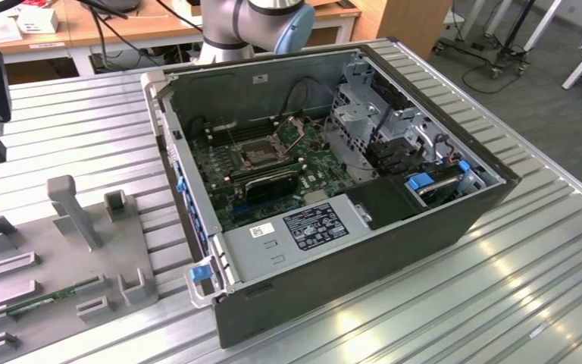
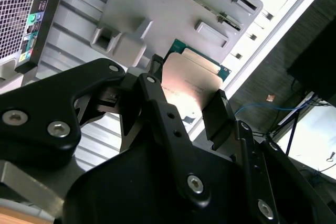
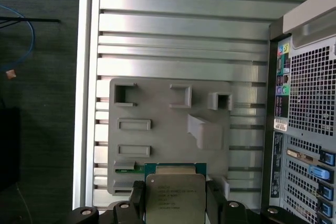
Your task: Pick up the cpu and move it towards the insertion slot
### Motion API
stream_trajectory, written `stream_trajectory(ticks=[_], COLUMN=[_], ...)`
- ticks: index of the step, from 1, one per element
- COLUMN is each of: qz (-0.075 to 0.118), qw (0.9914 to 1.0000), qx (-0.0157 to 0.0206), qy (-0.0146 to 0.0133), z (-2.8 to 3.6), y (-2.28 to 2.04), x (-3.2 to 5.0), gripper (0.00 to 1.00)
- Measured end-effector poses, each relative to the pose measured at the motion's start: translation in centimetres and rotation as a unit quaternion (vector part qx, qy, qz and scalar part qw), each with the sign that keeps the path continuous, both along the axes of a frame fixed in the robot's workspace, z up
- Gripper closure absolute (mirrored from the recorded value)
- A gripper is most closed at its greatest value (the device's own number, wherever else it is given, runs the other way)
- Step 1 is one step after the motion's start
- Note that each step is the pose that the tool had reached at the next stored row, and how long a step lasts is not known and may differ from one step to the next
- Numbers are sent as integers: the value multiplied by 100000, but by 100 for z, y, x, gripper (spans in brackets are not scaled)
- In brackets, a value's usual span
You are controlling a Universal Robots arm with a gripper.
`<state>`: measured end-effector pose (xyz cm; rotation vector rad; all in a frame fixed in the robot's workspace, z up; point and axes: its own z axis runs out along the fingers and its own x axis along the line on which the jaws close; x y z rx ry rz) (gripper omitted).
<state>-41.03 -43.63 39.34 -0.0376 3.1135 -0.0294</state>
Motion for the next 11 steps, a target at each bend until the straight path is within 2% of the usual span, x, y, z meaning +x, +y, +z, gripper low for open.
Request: stream_trajectory(ticks=[11], qz=[-170], qw=[100000], qx=[-1], qy=[1], z=[-2], y=[0], x=[114], gripper=[45])
